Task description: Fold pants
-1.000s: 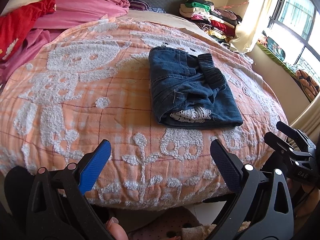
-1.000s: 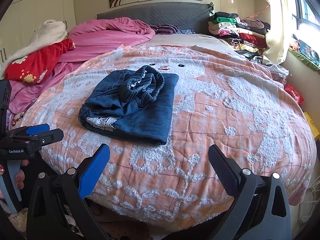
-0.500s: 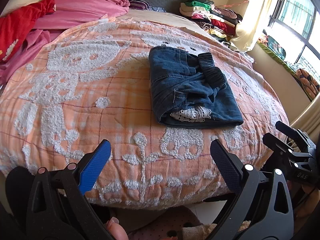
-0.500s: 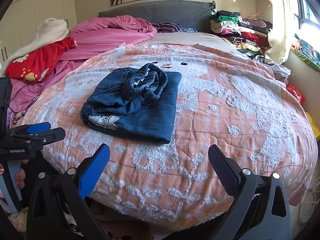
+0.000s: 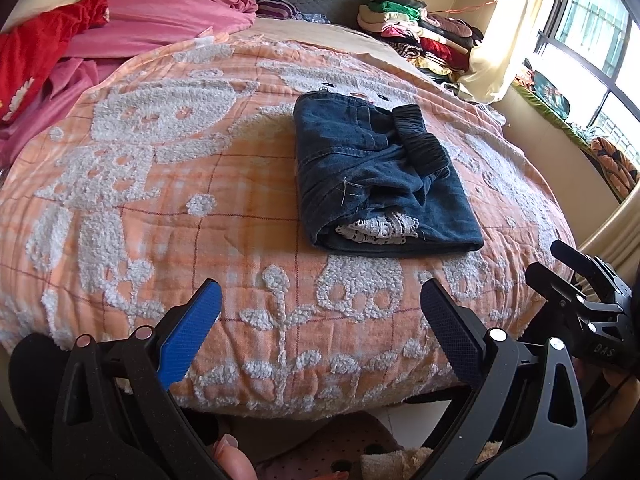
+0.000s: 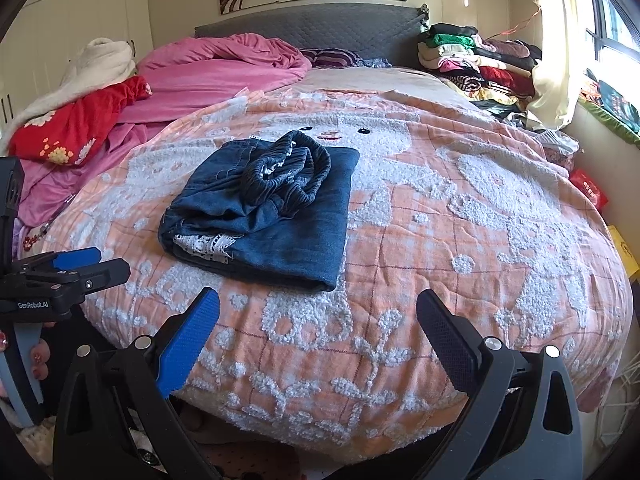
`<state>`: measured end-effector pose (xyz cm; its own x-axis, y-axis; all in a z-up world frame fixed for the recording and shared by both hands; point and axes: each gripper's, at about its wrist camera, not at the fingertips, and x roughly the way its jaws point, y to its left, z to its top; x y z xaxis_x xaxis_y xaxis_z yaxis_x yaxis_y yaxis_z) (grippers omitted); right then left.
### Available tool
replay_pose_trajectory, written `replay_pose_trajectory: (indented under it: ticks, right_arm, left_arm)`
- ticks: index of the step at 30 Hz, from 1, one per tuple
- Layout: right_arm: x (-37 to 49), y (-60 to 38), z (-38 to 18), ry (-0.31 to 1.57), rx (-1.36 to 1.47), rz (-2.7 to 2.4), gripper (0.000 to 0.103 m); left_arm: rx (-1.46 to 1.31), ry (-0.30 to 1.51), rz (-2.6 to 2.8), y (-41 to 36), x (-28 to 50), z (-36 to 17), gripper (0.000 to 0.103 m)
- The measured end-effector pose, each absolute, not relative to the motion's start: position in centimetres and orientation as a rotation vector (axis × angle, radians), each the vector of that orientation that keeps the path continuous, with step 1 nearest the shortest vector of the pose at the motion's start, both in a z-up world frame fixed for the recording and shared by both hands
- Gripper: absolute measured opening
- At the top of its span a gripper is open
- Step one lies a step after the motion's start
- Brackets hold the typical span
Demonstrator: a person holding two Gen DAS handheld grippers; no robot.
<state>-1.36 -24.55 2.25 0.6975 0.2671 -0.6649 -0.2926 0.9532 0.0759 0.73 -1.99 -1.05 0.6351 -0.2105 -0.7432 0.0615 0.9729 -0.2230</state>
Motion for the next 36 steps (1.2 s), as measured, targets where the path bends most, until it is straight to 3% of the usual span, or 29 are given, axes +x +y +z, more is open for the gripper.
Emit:
replay_pose_trajectory:
  ticks: [29,36]
  right_arm:
    - [-1.3,-24.5,2.5,0.735,-0.035,0.305,0.098]
    - [-0.5,-25.5,2.3,0.749,-0.030,0.276,0.098]
  left_arm:
    - [-0.179,0.874,-0.163,-2.4,0.6,-1.0,0.093]
    - [-0.180,0.944,-0.055,-1.7,1.4,-1.7,0.093]
